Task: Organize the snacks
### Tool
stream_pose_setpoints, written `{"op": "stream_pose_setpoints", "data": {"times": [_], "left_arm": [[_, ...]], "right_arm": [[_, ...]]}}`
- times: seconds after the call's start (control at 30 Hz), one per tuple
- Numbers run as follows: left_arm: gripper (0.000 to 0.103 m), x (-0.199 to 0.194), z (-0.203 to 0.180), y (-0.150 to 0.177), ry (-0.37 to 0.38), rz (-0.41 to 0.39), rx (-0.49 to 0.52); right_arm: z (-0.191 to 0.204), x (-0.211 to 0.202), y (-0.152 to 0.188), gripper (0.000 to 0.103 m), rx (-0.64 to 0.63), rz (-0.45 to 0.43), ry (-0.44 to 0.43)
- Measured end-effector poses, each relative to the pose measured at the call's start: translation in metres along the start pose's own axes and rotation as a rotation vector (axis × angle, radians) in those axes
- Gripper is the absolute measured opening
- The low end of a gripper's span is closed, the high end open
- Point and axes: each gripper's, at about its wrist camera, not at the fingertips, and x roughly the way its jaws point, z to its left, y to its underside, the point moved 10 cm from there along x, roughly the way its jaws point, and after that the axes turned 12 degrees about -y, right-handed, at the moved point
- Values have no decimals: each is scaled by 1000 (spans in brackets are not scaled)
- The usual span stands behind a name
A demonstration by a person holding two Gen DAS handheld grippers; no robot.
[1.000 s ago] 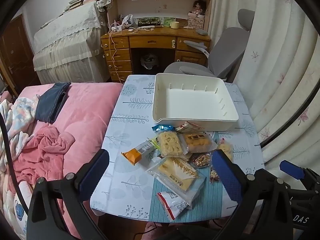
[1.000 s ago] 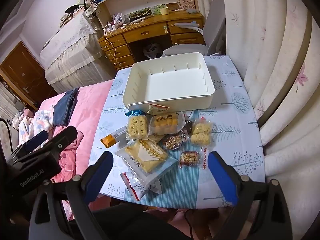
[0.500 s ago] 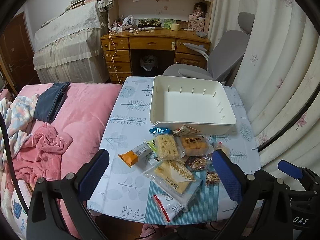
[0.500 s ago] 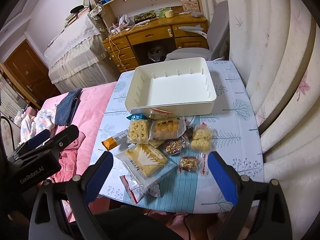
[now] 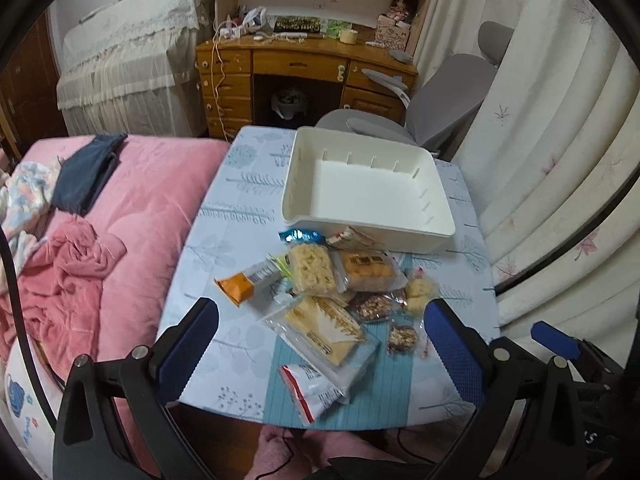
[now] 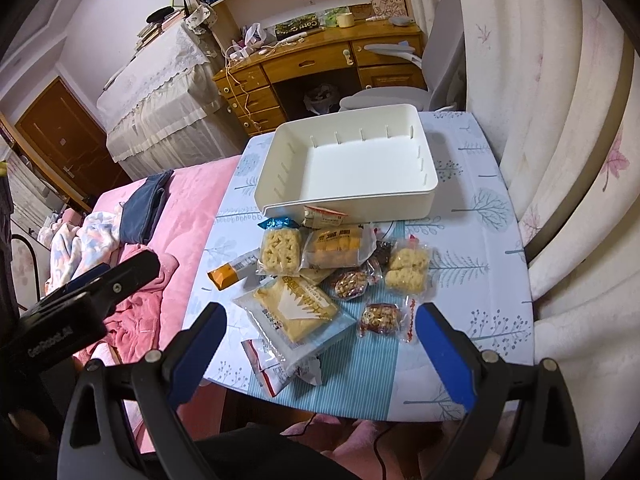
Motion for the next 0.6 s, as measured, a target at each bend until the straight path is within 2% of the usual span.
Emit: {"op": "stream_pose_setpoints", "data": {"times": [0.3,0.6], "left_arm": [[102,12,12,35,3,75,-110],[102,29,37,61,-56,145,-170]], "right_arm": [[-12,7,7,96,7,7,-45],[-21,28,16,96,78,80,-106]]}}
